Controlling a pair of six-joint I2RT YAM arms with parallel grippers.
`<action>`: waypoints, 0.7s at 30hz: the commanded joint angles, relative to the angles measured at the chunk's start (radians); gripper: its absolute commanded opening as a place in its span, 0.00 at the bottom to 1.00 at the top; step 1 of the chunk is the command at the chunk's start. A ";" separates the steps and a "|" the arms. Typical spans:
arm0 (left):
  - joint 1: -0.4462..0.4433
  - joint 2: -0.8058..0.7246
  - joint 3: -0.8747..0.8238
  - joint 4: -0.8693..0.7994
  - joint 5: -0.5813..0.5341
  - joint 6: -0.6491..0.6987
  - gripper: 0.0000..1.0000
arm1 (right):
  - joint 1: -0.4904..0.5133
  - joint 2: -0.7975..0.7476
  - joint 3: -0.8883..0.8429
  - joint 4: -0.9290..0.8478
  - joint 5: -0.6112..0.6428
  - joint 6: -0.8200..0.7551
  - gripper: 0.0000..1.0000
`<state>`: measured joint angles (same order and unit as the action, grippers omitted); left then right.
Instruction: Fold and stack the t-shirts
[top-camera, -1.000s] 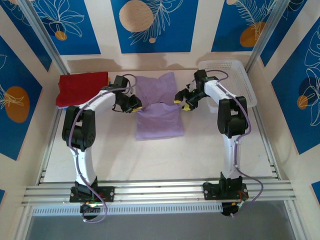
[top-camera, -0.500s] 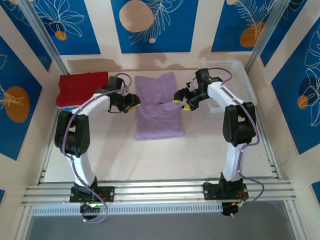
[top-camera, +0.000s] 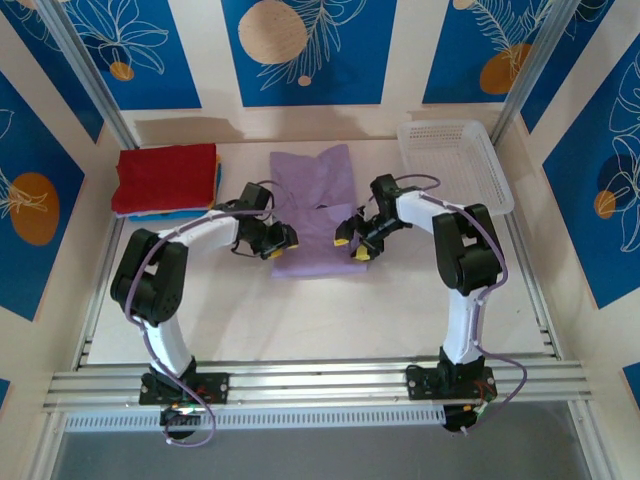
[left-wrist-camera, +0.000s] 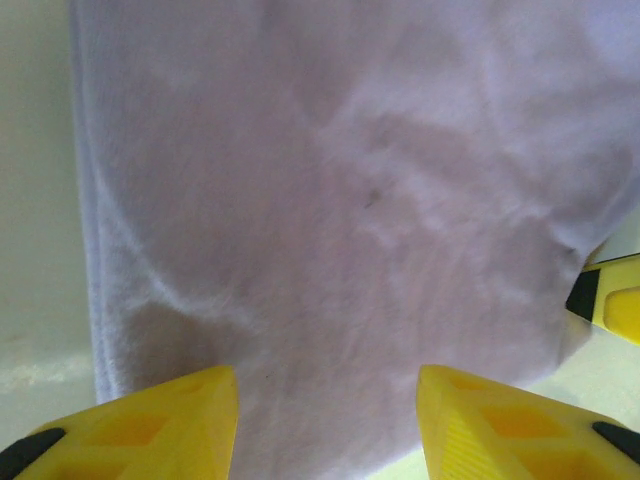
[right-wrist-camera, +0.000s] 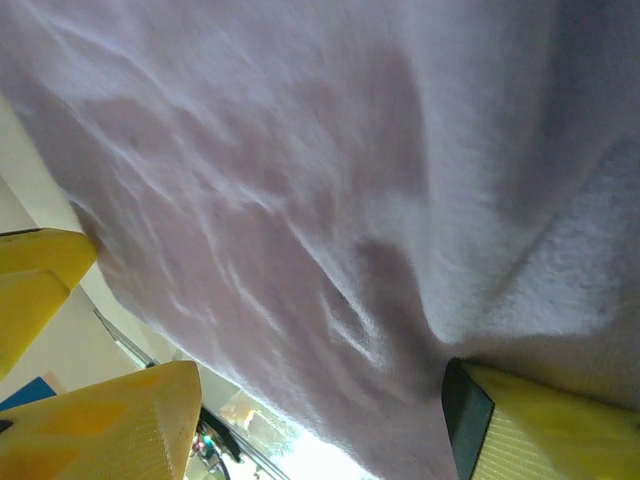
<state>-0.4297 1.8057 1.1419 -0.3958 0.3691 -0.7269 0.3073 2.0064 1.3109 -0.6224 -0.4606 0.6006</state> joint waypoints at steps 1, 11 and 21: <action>-0.028 -0.004 -0.048 -0.018 -0.038 0.016 0.51 | 0.003 -0.018 -0.048 0.015 -0.016 0.012 0.66; -0.116 -0.141 -0.294 0.039 -0.080 -0.039 0.50 | 0.058 -0.141 -0.336 0.101 0.015 0.061 0.64; -0.292 -0.411 -0.533 0.039 -0.148 -0.192 0.50 | 0.185 -0.450 -0.627 0.108 0.075 0.159 0.64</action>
<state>-0.6857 1.4445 0.6636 -0.2764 0.2581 -0.8501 0.4599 1.5978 0.7544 -0.4160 -0.4515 0.7074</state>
